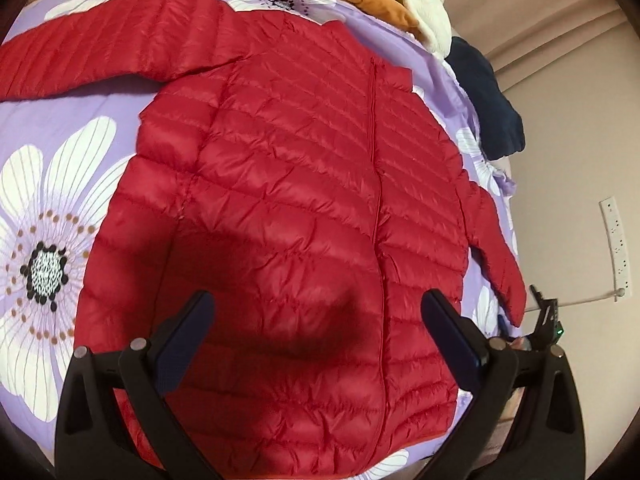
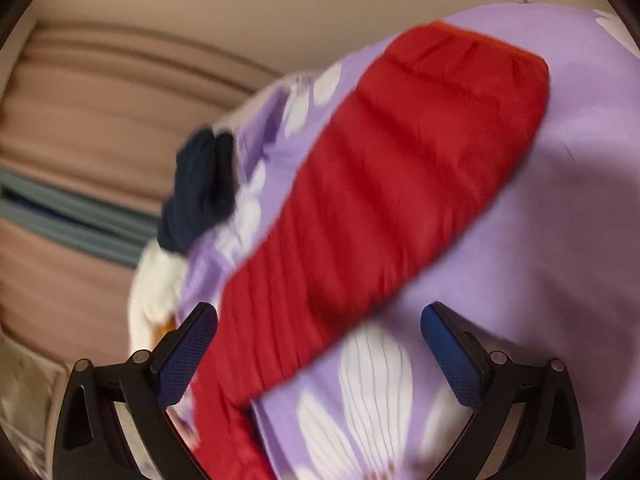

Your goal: Fold large clothes

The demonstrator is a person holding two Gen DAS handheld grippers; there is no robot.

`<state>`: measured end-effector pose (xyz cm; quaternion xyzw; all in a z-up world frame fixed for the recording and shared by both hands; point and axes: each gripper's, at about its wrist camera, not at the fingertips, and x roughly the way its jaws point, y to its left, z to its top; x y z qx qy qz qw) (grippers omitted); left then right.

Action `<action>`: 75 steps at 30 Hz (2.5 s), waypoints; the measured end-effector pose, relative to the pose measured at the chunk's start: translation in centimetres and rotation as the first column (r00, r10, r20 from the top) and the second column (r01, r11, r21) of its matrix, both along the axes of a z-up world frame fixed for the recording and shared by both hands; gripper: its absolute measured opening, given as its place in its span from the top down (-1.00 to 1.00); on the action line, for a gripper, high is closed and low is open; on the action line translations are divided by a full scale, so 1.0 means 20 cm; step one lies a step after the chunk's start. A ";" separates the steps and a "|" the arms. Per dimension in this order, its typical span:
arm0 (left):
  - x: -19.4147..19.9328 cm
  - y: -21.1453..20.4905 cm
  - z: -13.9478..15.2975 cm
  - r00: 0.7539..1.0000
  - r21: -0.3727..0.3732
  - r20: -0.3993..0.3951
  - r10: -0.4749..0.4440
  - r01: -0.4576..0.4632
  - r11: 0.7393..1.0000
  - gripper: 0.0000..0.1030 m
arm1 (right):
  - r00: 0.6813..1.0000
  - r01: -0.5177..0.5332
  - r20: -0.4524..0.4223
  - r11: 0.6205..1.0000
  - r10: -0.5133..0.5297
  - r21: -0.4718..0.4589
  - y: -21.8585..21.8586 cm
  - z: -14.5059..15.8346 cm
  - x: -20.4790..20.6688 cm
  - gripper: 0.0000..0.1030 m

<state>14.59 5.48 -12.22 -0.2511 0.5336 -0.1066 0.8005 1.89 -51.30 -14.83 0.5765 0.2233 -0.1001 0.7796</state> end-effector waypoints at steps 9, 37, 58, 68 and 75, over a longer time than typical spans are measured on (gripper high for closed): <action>0.05 -0.02 -0.02 1.000 0.031 -0.004 -0.015 0.015 0.999 -1.00 | 0.985 0.165 -0.055 0.984 -0.161 0.071 -0.18 -0.09 -0.06 0.57; -0.09 0.43 0.05 0.987 0.031 0.048 0.155 -0.156 0.987 -0.99 | 0.856 -0.390 -0.221 0.304 0.468 -0.869 1.69 1.09 0.69 0.76; 0.14 0.51 0.13 0.988 -0.044 0.100 0.120 -0.116 0.992 -0.99 | 0.421 -0.744 -0.456 0.010 0.784 -0.668 2.08 0.62 0.61 0.03; 0.73 0.14 0.24 0.971 -0.237 0.221 -0.088 0.141 0.961 -0.77 | 0.691 -0.668 -0.309 0.413 0.654 -0.620 1.46 0.66 0.74 0.28; 0.97 0.05 0.01 0.986 -0.264 0.152 -0.066 0.105 0.959 -0.51 | 0.729 -0.666 -0.364 0.482 0.579 -0.569 1.32 0.49 0.79 0.31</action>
